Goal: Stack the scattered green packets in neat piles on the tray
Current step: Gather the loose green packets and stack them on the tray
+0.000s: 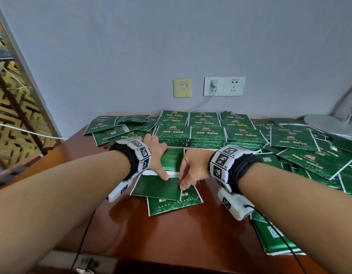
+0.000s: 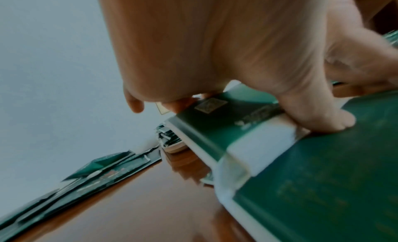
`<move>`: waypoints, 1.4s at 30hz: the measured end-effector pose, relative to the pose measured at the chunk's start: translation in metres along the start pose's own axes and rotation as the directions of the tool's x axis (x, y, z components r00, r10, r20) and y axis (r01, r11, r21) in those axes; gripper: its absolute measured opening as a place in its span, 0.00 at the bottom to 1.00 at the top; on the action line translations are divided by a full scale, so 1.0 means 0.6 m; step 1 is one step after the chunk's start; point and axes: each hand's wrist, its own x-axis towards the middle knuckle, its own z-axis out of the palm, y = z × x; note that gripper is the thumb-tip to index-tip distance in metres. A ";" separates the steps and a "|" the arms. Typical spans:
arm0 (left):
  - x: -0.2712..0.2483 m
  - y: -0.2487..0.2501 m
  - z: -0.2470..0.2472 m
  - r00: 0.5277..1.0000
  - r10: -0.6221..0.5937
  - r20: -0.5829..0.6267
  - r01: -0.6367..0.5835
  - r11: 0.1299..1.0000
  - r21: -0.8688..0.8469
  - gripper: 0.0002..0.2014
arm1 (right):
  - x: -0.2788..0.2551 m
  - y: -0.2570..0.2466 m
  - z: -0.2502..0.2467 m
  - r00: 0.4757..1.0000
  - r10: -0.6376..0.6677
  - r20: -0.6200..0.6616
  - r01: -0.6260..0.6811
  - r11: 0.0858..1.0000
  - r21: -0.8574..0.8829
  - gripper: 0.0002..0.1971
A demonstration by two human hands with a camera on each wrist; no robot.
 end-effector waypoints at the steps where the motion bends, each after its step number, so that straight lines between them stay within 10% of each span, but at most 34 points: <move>1: -0.002 -0.004 -0.001 0.999 -0.014 -0.031 0.014 1.000 0.023 0.48 | 0.002 -0.001 0.000 1.000 -0.003 0.006 0.003 1.000 0.012 0.08; 8: -0.032 -0.064 -0.015 0.982 -0.032 -0.186 0.003 0.988 -0.156 0.14 | 0.003 -0.021 -0.006 0.997 0.020 -0.079 -0.038 0.970 -0.242 0.28; 14: -0.061 -0.095 0.003 0.995 0.033 -0.095 -0.051 0.980 -0.193 0.17 | 0.024 -0.033 0.006 0.996 0.073 0.053 -0.048 0.926 -0.373 0.65; 23: -0.068 -0.087 0.036 0.992 0.032 0.120 -0.001 0.969 -0.248 0.56 | 0.041 -0.057 0.018 0.990 0.022 0.141 0.020 0.957 -0.289 0.54; 30: -0.070 -0.101 0.046 0.980 -0.039 0.195 0.084 0.971 -0.225 0.52 | 0.027 -0.060 -0.012 0.999 0.002 -0.035 -0.020 0.854 -0.520 0.21; 35: -0.067 -0.095 0.050 0.975 -0.054 0.216 0.097 0.977 -0.190 0.52 | 0.003 -0.035 -0.049 0.983 0.087 -0.160 -0.134 0.941 -0.310 0.36; 42: -0.070 -0.085 0.035 0.943 -0.053 0.330 0.142 0.957 -0.254 0.52 | 0.022 -0.025 -0.023 0.988 0.106 -0.116 -0.147 0.888 -0.436 0.18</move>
